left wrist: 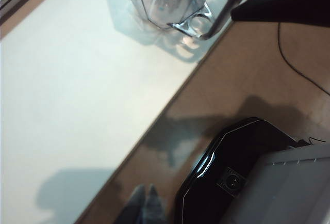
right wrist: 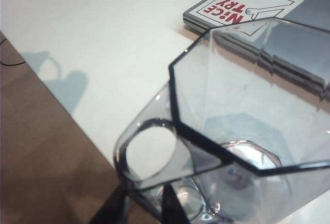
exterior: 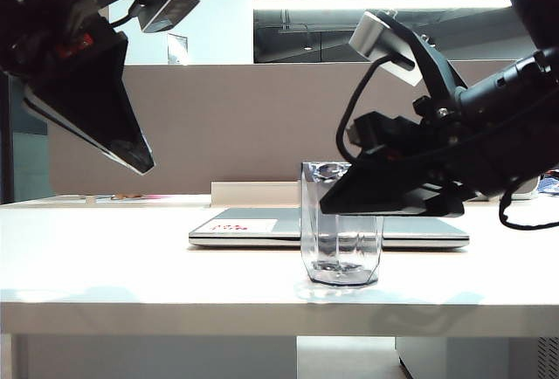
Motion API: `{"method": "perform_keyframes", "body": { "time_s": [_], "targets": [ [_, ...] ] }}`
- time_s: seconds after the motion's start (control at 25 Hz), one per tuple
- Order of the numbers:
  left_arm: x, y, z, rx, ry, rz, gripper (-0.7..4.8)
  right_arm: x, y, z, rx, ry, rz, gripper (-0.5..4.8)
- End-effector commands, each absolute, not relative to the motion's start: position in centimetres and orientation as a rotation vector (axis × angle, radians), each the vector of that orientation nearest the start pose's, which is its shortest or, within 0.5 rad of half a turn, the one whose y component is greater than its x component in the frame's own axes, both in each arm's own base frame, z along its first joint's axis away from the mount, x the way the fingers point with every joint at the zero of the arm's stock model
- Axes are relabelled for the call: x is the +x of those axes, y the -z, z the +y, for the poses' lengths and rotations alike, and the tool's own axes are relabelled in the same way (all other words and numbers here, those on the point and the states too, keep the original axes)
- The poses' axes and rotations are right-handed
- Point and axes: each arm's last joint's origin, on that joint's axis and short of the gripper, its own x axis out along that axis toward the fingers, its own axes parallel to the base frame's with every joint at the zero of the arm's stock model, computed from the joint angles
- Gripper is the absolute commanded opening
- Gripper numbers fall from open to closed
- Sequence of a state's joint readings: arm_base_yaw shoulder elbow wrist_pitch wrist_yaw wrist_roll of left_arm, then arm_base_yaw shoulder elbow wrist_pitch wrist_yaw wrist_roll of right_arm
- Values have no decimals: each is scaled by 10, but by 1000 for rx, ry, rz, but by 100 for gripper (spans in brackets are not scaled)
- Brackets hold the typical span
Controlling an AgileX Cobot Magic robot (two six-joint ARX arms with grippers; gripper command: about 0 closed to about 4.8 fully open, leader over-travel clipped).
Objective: Pick up the water cup and place it on the side of the laptop close to you.
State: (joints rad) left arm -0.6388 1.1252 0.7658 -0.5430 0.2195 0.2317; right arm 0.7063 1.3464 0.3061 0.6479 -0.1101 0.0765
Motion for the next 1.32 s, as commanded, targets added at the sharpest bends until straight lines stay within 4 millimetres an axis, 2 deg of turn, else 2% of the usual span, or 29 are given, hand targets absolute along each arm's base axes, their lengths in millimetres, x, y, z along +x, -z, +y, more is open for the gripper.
{"method": "perform_keyframes", "body": {
  "time_s": [0.04, 0.16, 0.28, 0.32, 0.6, 0.96, 1.12, 1.32],
  "targets": [
    [170, -239, -134, 394, 905, 805, -5, 171, -147, 151, -38, -799, 380, 88],
    [170, -239, -134, 394, 904, 806, -5, 171, -148, 151, -35, -799, 373, 79],
    [170, -239, -134, 394, 905, 807, -5, 171, -148, 151, -35, -799, 371, 3],
    [170, -239, -134, 394, 905, 808, -5, 171, -148, 151, -35, -799, 371, -1],
    [170, -239, -134, 395, 905, 808, -5, 173, -150, 150, -39, -796, 346, -1],
    [170, -239, -134, 395, 905, 808, -5, 183, -150, 138, -65, -761, 331, -1],
    [170, -239, -134, 395, 905, 808, -5, 180, -150, 140, -137, -907, 295, -1],
    [170, -239, -134, 395, 905, 808, -5, 178, -151, 142, -194, -1006, 255, -1]
  ]
}}
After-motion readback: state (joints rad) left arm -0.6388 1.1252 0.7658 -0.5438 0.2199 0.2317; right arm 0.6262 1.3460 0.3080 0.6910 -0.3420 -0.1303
